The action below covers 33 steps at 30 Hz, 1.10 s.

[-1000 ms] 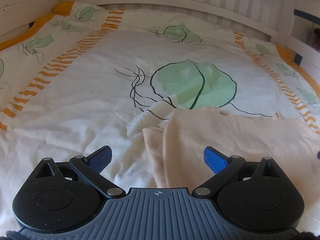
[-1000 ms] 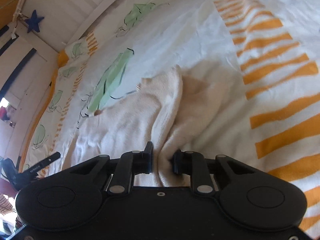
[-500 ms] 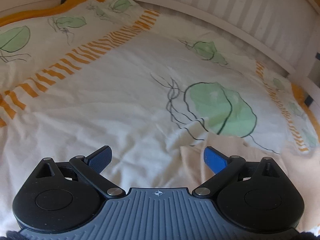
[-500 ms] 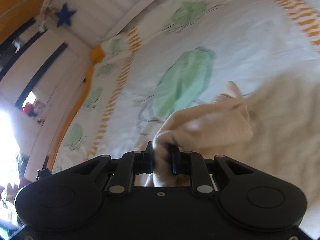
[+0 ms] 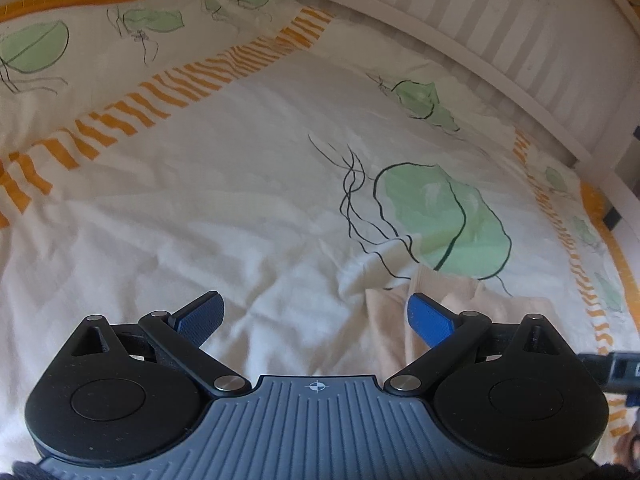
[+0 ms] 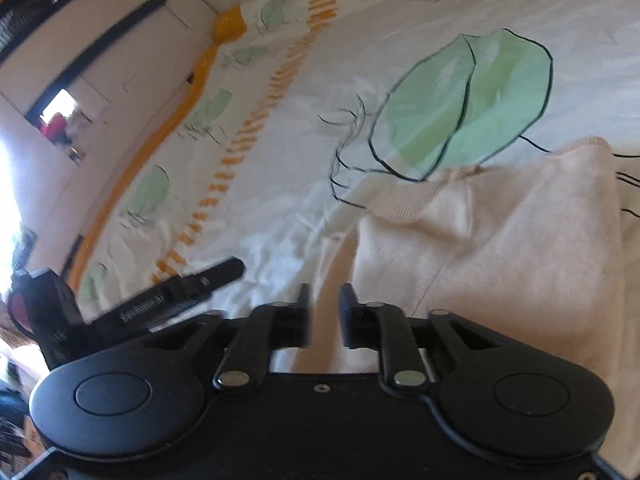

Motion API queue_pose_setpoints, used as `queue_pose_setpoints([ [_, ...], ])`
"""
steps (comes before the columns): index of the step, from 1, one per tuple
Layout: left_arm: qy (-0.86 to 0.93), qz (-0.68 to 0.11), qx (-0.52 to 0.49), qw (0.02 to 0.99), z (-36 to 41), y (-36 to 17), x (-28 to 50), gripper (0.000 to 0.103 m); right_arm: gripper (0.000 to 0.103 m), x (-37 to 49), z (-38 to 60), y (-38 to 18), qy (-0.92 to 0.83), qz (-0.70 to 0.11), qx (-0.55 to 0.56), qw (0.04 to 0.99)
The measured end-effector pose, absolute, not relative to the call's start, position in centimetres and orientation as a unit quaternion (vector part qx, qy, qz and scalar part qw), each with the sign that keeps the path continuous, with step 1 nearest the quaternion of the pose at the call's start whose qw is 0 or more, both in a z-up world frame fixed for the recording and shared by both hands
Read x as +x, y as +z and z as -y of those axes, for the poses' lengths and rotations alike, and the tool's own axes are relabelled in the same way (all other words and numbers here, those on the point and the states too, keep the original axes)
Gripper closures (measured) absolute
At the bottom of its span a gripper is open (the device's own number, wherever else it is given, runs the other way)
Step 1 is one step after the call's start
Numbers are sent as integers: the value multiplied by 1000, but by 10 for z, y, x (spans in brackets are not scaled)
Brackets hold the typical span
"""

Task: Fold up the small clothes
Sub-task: 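Lift the sweater side with the right gripper and fold it over the middle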

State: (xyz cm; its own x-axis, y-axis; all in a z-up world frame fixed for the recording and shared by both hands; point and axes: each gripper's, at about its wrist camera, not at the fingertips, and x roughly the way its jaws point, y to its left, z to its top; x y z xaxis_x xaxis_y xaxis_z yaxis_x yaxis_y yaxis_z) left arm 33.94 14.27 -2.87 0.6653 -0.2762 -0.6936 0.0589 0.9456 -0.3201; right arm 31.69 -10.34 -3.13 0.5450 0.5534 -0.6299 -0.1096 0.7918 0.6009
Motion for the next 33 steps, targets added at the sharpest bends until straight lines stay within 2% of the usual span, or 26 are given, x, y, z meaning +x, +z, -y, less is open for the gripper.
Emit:
queue_pose_setpoints([
  [1,-96,-399,-139,901,-143,-29,339,4,36,313,103,-29,190,-433,245,846],
  [2,-98,-399,-141,901,-142,-30,339,4,30,309,104,-25,184,-426,231,855],
  [5,-107,-399,-143,900,-139,-30,337,4,30,295,104,-13,164,-404,173,883],
  [10,-153,-398,-154,891,-129,-27,325,4,16,261,99,-6,126,-371,73,917],
  [17,-197,-433,-179,861,-112,-30,311,3,16,192,62,-13,164,-309,-131,928],
  [20,-191,-448,-169,857,-109,-29,307,4,27,172,36,-21,194,-275,-220,916],
  [22,-189,-456,-159,855,-109,-27,303,4,40,165,22,-28,204,-259,-266,906],
  [26,-186,-465,-141,854,-111,-21,296,4,42,170,5,-43,215,-250,-312,891],
  [29,-189,-475,-131,850,-109,-17,296,3,55,177,1,-56,218,-258,-338,878],
  [30,-191,-480,-130,846,-108,-16,297,3,70,181,2,-60,219,-264,-342,875],
  [31,-194,-484,-130,843,-106,-16,298,3,91,184,4,-62,218,-272,-342,873],
  [33,-203,-491,-135,836,-101,-16,301,3,93,191,18,-57,217,-281,-301,885],
])
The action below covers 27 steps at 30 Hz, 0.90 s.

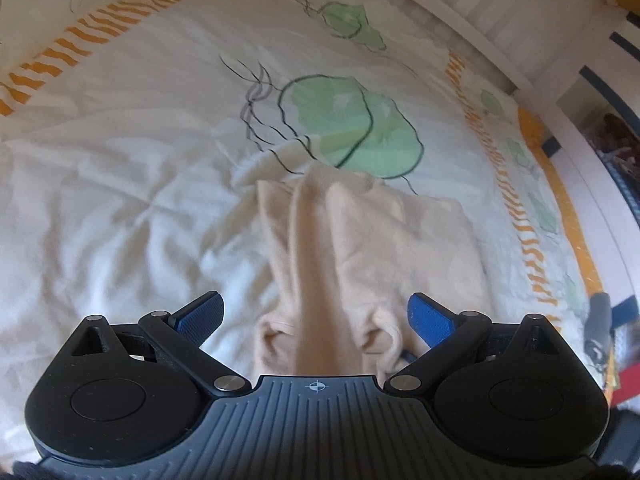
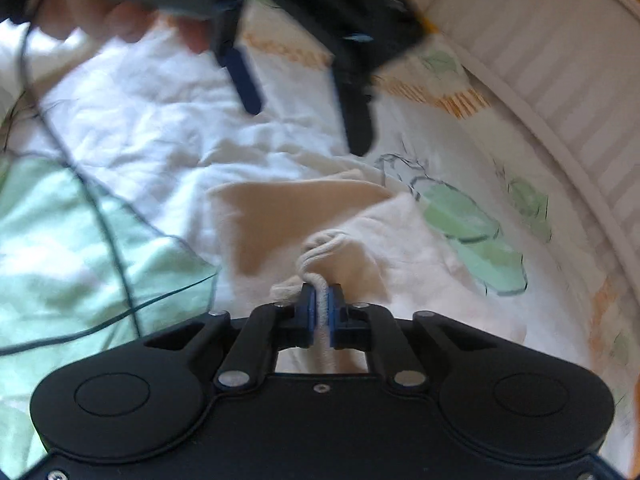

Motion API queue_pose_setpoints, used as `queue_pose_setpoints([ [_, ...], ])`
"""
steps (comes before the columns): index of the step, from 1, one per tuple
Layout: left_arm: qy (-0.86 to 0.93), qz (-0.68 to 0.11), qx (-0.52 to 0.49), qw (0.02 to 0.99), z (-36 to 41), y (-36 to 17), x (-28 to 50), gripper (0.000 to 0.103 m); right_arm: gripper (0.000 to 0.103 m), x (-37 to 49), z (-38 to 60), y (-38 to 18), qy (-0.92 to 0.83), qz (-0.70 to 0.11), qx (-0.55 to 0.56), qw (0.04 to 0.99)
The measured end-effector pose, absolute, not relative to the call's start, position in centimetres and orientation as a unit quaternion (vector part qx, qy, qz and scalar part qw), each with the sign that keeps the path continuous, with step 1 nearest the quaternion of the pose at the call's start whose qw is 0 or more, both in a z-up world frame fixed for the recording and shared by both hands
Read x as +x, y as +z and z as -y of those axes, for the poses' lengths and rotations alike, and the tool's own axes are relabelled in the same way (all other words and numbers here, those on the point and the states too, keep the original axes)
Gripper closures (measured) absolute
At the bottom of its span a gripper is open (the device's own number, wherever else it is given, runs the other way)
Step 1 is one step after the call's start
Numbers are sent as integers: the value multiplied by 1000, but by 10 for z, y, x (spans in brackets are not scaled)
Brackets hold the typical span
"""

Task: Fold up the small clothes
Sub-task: 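Lift the sweater side with the right gripper and fold it over the middle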

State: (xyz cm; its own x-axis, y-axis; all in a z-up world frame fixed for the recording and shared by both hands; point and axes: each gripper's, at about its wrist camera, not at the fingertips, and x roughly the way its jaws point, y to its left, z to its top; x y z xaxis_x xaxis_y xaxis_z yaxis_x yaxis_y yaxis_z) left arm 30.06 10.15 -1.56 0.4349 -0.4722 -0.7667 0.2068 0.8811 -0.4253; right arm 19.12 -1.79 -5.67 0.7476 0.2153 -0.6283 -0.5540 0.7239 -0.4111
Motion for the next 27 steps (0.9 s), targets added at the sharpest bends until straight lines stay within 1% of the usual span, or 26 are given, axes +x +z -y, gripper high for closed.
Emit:
queue_pose_setpoints([
  [4,-234,-500,-162,818,-88,-18,307,2,93,206,70,-27,187,-287,-132,930],
  [7,-248,-520,-193,794,-73,-30,318,2,93,206,100,-17,168,-281,-71,942],
  [11,-244,-560,-207,764,-52,-52,334,2,93,205,117,-18,159,-286,-49,944],
  [16,-267,-564,-243,742,-35,-64,347,2,93,202,119,-22,173,-286,-43,942],
  [19,-275,-561,-243,742,-24,-66,356,2,93,197,115,-23,180,-282,-39,942],
  [23,-261,-547,-231,761,-12,-67,367,5,93,191,112,-26,184,-276,-41,942],
  [27,-253,-558,-234,755,-10,-69,375,5,93,188,113,-29,188,-276,-31,942],
])
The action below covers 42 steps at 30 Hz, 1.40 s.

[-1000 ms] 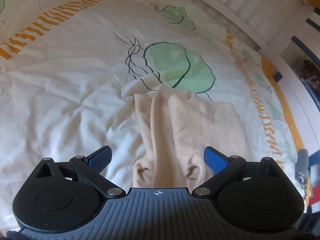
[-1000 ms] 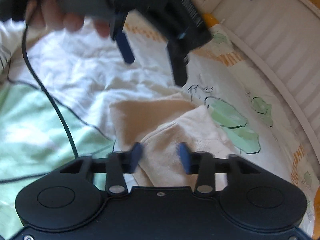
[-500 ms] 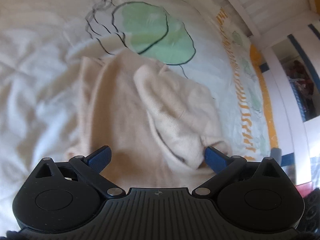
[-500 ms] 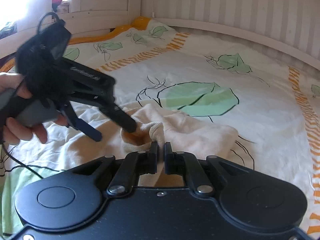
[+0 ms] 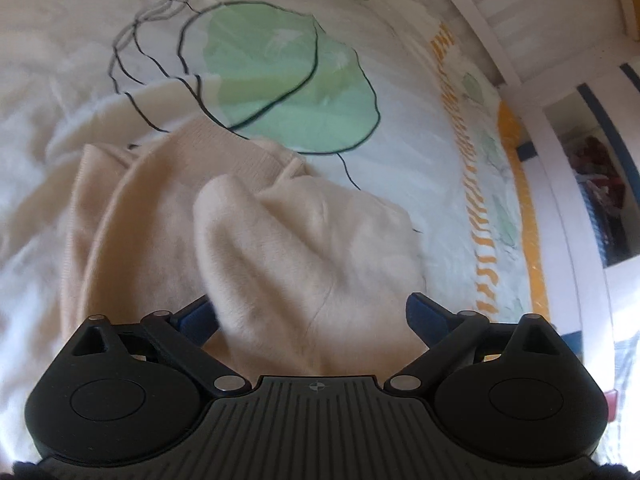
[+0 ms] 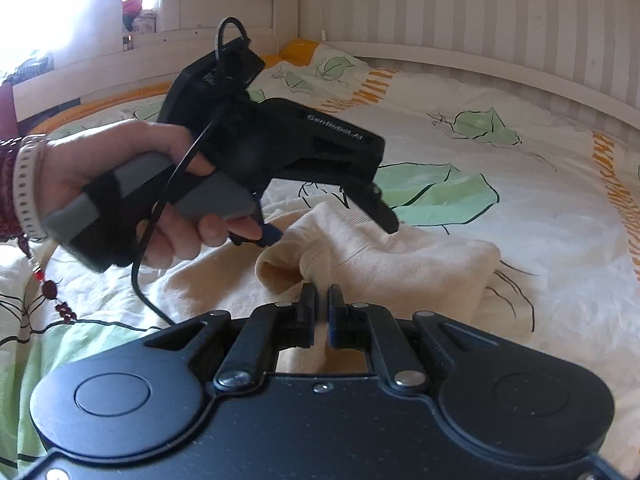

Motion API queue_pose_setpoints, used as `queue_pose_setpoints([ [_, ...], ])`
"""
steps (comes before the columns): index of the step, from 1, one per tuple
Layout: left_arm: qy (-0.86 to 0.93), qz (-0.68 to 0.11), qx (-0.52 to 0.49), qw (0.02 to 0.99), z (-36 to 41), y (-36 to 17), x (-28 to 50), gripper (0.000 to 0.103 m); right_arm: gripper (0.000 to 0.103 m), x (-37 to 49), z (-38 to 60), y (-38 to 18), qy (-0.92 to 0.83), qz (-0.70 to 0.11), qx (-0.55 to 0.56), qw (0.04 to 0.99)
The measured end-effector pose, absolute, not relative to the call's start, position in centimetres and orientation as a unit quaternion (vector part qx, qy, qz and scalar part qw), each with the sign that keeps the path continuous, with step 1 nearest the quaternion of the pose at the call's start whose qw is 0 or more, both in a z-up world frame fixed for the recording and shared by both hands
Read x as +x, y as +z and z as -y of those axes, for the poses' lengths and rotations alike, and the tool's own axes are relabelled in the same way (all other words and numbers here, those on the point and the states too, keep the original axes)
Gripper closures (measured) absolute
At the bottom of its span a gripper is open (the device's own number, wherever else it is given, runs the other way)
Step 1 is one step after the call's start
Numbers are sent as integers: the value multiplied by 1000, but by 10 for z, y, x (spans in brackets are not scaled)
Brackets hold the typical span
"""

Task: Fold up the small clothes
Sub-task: 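Lift the sweater side with the right gripper and fold it over the middle, then grasp the folded sweater edge with the left gripper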

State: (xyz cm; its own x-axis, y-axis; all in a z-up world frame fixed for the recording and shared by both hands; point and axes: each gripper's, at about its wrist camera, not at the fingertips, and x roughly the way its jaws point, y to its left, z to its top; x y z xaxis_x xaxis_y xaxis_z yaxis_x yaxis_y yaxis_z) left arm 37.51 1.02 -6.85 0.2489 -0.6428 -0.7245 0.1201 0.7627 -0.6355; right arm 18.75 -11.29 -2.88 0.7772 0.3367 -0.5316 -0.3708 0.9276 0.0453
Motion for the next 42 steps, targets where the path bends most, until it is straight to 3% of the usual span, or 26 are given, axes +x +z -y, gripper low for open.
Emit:
queue_pose_setpoints([
  [2,-258,-562,-237,749,-9,-70,376,5,93,187,114,-30,188,-277,-27,942],
  [4,-261,-560,-223,754,-6,-69,375,27,93,187,115,-32,187,-279,-22,942],
  [6,-246,-559,-206,764,-5,-69,374,67,93,186,115,-32,186,-278,-18,942],
  [8,-241,-555,-204,770,-6,-70,372,88,93,184,115,-31,185,-277,-15,943],
  [20,-288,-493,-123,812,-31,2,375,90,93,187,66,-4,224,-227,-13,948],
  [27,-249,-536,-84,802,-63,-45,388,89,92,210,14,-41,258,-284,-38,923],
  [29,-239,-543,-81,801,-67,-60,389,79,77,211,5,-51,264,-308,-46,913],
  [30,-235,-541,-88,803,-70,-66,389,76,76,209,5,-55,267,-314,-49,910],
  [34,-230,-535,-135,802,-87,-63,391,74,47,194,8,-53,296,-305,-55,904],
  [38,-188,-489,-58,850,-90,-33,377,67,44,179,24,-37,287,-277,-40,916],
  [42,-215,-471,-64,853,-92,-12,351,59,39,179,45,-28,248,-260,-3,933],
])
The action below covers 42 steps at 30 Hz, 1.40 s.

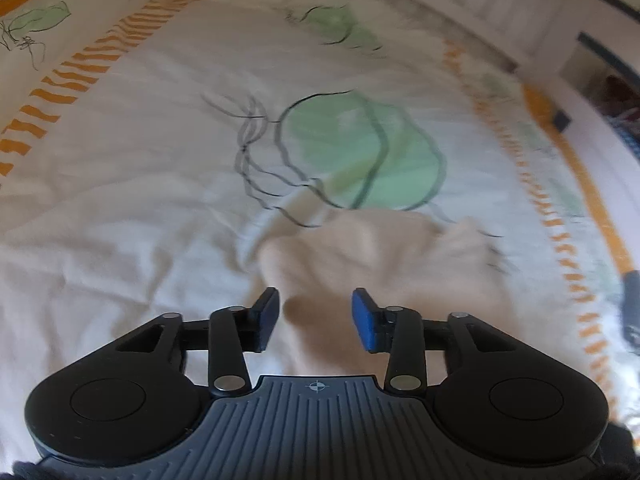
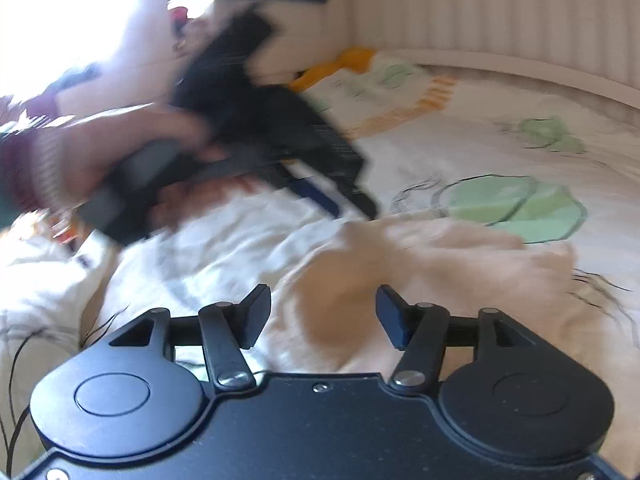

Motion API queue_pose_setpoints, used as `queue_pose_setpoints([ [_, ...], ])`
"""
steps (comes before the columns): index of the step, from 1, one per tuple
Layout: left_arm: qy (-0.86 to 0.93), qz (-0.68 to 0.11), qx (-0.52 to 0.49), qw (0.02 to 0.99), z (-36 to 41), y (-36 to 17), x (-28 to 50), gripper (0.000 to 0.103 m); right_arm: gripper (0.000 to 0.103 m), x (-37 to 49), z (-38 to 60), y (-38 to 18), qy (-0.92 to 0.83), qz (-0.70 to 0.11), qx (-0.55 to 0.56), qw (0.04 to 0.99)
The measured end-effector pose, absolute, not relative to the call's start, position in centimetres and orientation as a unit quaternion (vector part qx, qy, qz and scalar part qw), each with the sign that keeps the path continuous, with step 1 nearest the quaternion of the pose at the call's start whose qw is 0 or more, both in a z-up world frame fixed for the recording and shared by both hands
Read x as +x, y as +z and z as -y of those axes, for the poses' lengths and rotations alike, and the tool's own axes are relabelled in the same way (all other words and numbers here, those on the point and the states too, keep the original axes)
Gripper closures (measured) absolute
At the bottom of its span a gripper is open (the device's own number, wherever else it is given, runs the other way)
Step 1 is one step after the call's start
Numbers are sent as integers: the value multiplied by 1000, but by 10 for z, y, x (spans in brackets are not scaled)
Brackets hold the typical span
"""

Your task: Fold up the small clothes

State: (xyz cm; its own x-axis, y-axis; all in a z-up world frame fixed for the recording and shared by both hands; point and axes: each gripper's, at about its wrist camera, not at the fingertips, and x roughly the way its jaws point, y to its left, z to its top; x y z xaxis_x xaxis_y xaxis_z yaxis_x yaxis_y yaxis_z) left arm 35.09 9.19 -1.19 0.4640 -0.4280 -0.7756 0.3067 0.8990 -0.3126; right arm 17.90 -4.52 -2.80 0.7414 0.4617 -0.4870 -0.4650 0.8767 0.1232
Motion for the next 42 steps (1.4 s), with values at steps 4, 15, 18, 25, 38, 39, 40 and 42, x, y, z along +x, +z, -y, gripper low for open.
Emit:
queue_pose_setpoints([
  [4,-243,-473,-59,845,-87,-16,327,58,39,186,62,-35,217,-284,20,934],
  [15,-225,-536,-99,808,-114,-73,296,55,39,175,89,-58,218,-354,46,908],
  [18,-225,-532,-91,811,-112,-72,294,55,39,182,105,-42,226,-317,90,917],
  [25,-222,-523,-91,818,-112,-72,287,55,30,256,131,-28,196,-305,142,921],
  [38,-223,-520,-114,817,-122,-73,283,55,30,317,140,-64,151,-365,149,906],
  [39,-222,-520,-114,817,-122,-73,283,55,30,315,138,-60,159,-354,145,910],
  [40,-221,-519,-115,817,-122,-73,282,55,30,315,135,-59,167,-349,142,911],
  [42,-220,-518,-117,818,-122,-73,281,55,30,324,126,-64,178,-364,127,905],
])
